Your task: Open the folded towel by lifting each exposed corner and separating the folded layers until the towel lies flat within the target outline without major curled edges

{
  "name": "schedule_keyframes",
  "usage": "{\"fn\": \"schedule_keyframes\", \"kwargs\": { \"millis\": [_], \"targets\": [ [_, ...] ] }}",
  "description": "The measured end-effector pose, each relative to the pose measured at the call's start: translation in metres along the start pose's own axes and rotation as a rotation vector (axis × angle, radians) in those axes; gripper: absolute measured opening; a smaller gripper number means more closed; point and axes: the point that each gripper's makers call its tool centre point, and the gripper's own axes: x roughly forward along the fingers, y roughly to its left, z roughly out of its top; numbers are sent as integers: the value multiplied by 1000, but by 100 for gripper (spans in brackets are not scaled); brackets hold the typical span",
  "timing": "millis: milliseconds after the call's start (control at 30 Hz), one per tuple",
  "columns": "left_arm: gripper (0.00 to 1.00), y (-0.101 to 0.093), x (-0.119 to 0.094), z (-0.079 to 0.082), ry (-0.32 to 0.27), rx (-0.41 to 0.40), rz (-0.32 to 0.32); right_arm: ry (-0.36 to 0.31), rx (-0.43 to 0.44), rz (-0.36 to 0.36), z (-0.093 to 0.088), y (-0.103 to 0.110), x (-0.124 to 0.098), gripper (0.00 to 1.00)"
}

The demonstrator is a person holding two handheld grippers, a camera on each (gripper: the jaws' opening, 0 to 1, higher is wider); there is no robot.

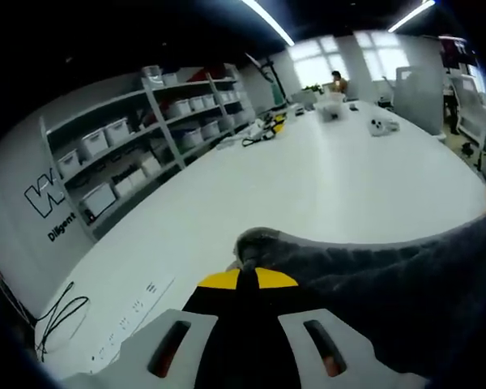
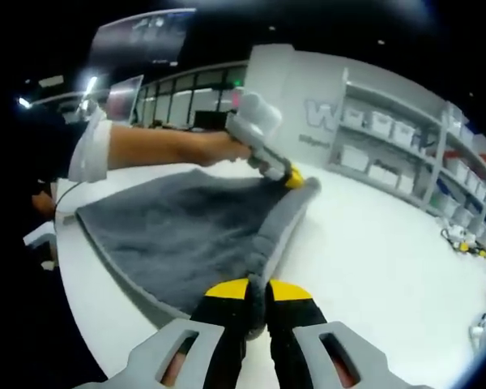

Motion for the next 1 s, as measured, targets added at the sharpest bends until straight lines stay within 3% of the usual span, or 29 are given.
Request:
{"fn": "schedule_keyframes", "kwargs": {
  "millis": [1000],
  "targets": [
    [4,-16,41,39,-69,24,17,13,24,-129,-15,-53,-20,3]
  ]
}}
